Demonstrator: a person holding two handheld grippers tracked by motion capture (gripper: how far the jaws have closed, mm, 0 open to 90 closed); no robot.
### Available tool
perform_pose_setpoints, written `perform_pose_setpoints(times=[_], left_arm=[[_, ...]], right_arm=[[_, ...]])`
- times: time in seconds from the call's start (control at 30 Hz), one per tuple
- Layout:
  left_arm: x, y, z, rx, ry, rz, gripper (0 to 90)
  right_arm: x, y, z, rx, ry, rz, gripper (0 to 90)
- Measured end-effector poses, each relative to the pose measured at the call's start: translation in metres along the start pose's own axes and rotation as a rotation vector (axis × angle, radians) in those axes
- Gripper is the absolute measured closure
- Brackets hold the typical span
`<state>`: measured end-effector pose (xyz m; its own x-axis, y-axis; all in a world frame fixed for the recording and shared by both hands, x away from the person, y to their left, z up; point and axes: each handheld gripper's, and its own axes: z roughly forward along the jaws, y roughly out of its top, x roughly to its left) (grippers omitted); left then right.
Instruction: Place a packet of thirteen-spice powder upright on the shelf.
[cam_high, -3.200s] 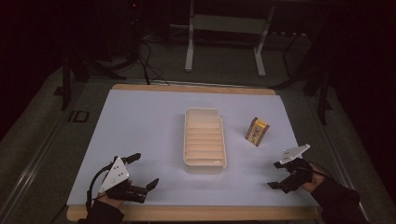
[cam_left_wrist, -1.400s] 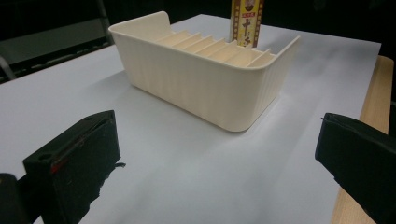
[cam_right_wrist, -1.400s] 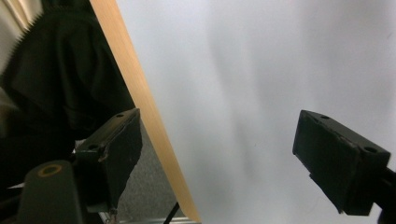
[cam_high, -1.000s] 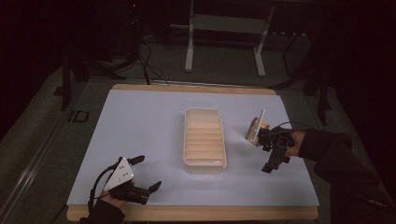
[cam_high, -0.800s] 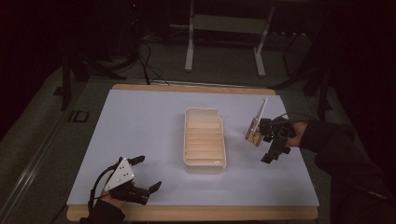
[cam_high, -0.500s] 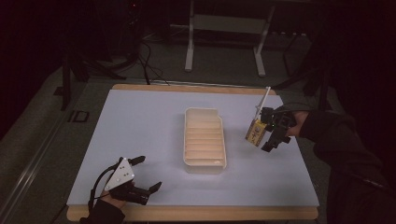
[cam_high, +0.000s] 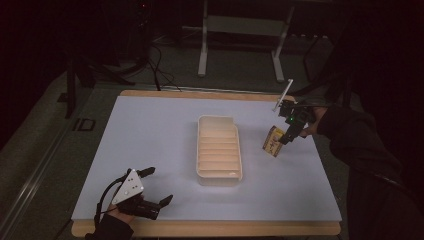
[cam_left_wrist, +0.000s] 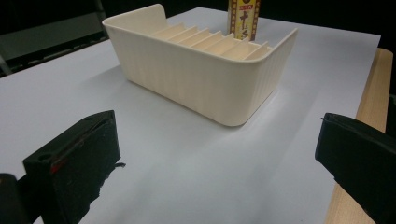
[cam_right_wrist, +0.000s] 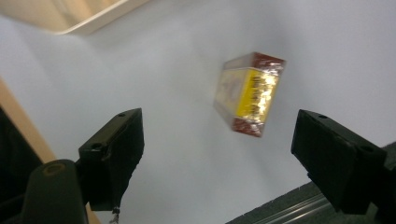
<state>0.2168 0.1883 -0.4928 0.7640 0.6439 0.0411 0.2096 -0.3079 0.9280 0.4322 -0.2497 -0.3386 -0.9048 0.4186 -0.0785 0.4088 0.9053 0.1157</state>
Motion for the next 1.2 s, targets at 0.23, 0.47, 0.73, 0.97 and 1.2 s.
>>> perform_pose_setpoints(times=[0.23,0.47,0.73,0.97,1.2], left_arm=[[-0.002,0.000,0.000,0.003,-0.001,0.007,0.0],[-0.002,0.000,-0.001,0.005,-0.003,0.011,0.0],[-0.002,-0.001,-0.001,0.007,-0.003,0.010,0.0],[-0.001,-0.002,0.000,0.011,-0.004,0.006,0.0],[-0.001,-0.002,0.000,0.013,-0.006,0.003,0.0]], right_arm=[[-0.015,0.003,0.007,0.011,-0.036,0.002,22.5],[-0.034,0.010,0.019,0.032,-0.019,0.039,24.8],[-0.041,0.013,0.037,0.050,0.025,0.070,26.4],[-0.044,0.012,0.051,0.056,0.052,0.094,27.9],[-0.047,0.010,0.068,0.094,0.075,0.106,36.3]])
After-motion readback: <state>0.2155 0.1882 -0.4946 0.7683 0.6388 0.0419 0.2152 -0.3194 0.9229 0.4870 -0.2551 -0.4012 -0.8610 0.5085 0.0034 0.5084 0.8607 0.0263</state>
